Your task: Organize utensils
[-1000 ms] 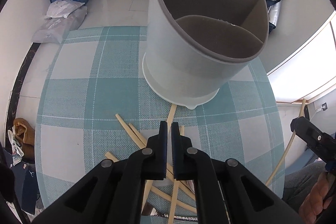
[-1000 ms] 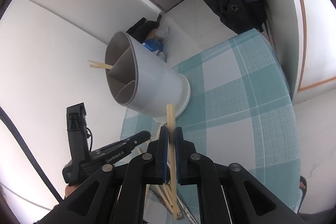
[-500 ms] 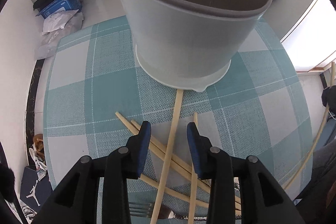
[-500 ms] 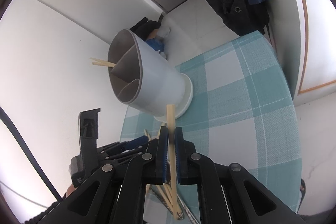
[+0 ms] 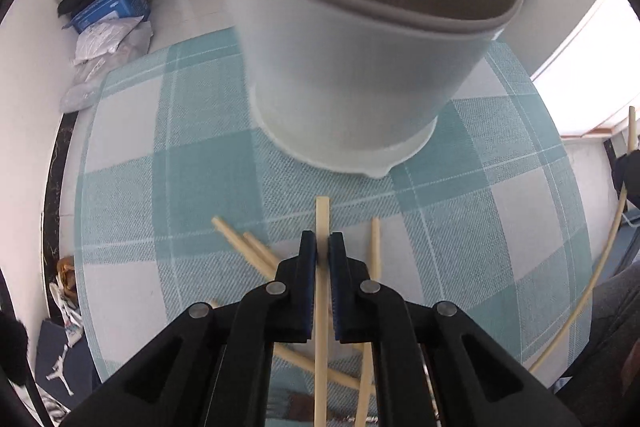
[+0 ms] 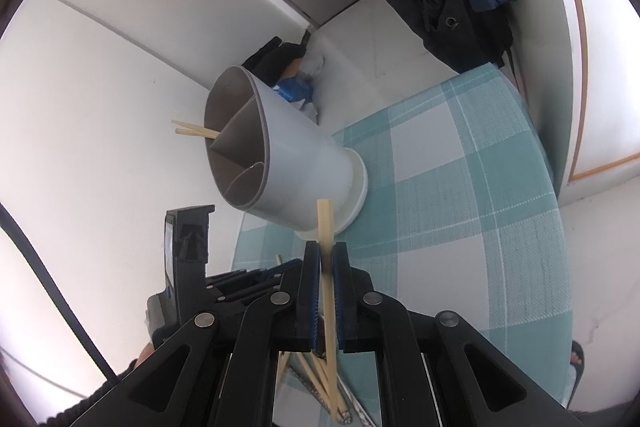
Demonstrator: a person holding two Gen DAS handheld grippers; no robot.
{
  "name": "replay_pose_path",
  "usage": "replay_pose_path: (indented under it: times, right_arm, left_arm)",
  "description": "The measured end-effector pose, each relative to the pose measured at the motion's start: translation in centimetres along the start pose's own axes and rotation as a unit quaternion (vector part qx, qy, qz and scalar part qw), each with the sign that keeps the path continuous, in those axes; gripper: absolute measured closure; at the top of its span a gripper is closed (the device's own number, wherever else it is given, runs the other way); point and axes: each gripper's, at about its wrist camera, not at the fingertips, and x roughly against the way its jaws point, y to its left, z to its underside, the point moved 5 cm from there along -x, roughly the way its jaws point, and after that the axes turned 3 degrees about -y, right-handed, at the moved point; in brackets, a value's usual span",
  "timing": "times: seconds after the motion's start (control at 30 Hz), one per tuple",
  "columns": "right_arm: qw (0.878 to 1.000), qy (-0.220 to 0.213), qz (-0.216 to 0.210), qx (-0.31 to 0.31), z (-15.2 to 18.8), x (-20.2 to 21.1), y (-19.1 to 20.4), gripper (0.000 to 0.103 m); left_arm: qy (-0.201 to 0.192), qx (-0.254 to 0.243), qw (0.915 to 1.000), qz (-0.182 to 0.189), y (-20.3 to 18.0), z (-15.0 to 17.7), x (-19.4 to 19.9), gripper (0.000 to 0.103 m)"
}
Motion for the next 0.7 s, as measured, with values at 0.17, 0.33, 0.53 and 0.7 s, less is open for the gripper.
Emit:
replay_pose_path:
  times: [0.17,0.33,0.53,0.7]
  right_arm:
    - [1.000,0.002,0.001,0.003,0.4,-0.1,0.3,0.097]
    - [1.000,0.004,0.006,0.003,0.4,-0.3,0.2,0.097]
    - [1.000,0.004,0.009,0.003,0.5,-0.4,0.3,0.097]
    - [1.000,0.001,0.007,0.004,0.3,-0.3,0.3,0.097]
  left_arm:
    - [-0.006,0.011,0.9999,0.005,1.2,0.7,0.1,0.099]
    - [0.003,0.004,0.9999,-0.015,0.2,-1.1,-0.9,0.058]
    - [0.002,-0.005,0.9998,-0.022,0.6,-1.7,-1.6,0.062]
    - [0.007,-0.010,0.9997,-0.020,-0.1,-1.2,-1.1,0.099]
